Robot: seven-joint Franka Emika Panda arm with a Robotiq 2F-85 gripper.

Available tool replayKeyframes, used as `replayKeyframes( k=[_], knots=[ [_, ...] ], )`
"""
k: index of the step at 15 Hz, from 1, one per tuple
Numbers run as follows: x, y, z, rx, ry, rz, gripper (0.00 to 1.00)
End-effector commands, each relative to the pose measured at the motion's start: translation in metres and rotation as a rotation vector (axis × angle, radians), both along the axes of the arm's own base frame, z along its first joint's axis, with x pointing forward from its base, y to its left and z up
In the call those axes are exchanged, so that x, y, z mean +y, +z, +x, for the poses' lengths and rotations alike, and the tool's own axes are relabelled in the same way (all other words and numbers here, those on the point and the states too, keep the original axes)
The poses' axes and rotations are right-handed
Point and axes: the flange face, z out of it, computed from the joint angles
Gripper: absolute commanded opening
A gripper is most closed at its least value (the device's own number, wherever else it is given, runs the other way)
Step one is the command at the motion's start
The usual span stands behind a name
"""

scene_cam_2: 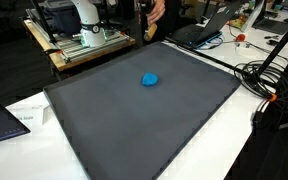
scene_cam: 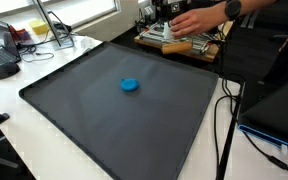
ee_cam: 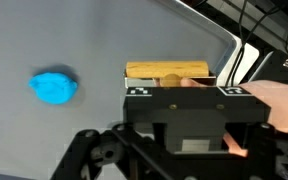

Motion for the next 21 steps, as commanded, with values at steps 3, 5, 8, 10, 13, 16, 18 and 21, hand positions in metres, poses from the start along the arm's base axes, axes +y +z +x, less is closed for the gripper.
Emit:
replayKeyframes(
  k=[3,5,8,10,13,16,18,21],
  knots=[
    [0.002,0.005,0.003,0.005,-0.01,0.01,0.6],
    [0.002,0.005,0.003,0.003,-0.011,0.012,0.45],
    [0.0,0.006,0.002,0.004,-0.013,0.014,0.24],
    [-0.001,0.006,0.002,0.004,-0.014,0.015,0.22],
    [-0.004,0.007,0.003,0.005,-0.017,0.016,0.22],
    [-0.008,0.017,0.004,-0.009,-0.046,0.015,0.22],
    [-0.016,0.032,0.003,-0.018,-0.078,0.018,0.22],
    [-0.038,0.059,-0.002,-0.021,-0.203,-0.005,0.22]
  ],
)
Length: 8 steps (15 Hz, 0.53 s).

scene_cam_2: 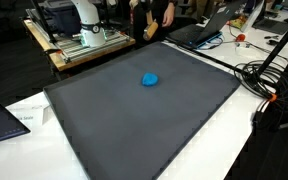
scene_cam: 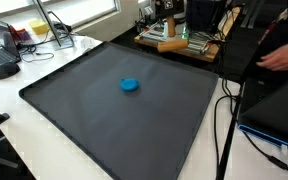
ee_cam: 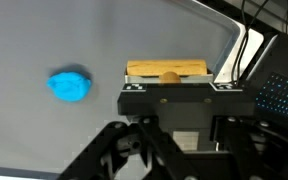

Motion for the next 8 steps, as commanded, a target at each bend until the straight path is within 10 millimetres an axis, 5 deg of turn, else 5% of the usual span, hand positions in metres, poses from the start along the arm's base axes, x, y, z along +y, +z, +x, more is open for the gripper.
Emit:
replayKeyframes(
  k=[1,5,8],
  knots=[
    [-0.024,0.043,-0.008,-0.012,-0.142,-0.008,0.22],
    [-0.04,0.071,-0.006,-0.058,-0.292,-0.057,0.22],
    [-0.033,0.076,0.005,-0.109,-0.378,-0.14,0.22]
  ],
)
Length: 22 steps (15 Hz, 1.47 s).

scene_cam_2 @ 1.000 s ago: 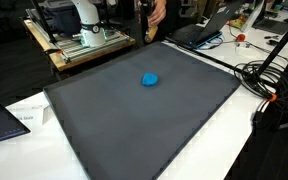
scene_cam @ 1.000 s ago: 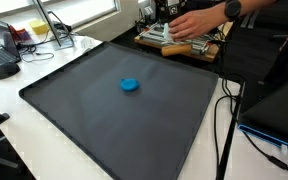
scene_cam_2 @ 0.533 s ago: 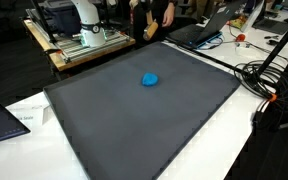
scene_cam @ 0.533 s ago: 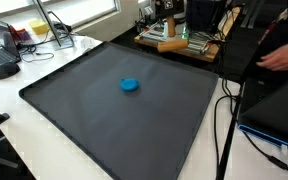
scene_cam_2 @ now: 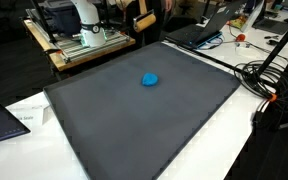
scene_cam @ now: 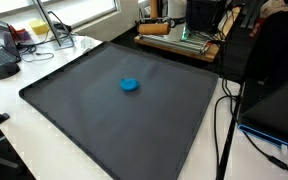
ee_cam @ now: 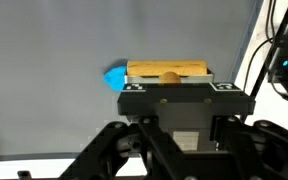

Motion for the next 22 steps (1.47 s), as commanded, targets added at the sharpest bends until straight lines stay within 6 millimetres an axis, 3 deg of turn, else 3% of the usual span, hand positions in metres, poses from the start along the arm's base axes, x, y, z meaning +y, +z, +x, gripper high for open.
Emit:
replayKeyframes(
  k=[1,4,5,12,13,22],
  knots=[
    [0.014,0.011,0.01,-0.053,-0.104,-0.098,0.22],
    [0.034,-0.002,0.022,-0.035,-0.08,-0.14,0.22],
    [0.024,-0.003,0.009,-0.038,-0.087,-0.129,0.47],
    [0.033,-0.012,0.02,-0.012,-0.07,-0.133,0.47],
    [0.033,-0.012,0.02,-0.012,-0.07,-0.133,0.22],
    [0.032,-0.062,0.117,-0.044,-0.173,-0.235,0.22]
  ],
)
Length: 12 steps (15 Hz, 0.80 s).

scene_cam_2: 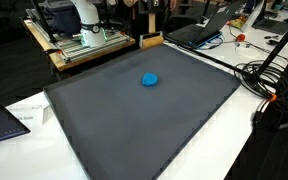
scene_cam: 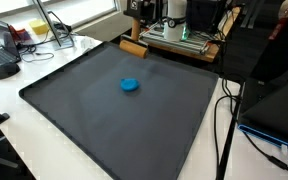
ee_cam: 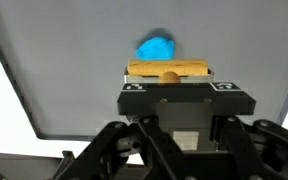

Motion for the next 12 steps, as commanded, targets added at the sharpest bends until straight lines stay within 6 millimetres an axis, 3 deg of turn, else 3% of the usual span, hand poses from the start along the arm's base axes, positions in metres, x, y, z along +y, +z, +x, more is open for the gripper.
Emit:
replayKeyframes(
  k=[1,6,12],
  knots=[
    [-0.003,-0.013,0.05,0.018,-0.051,-0.023,0.22],
    [0.0,-0.039,0.104,0.071,-0.077,-0.036,0.22],
    [-0.003,-0.065,0.146,0.177,-0.127,-0.054,0.22]
  ],
)
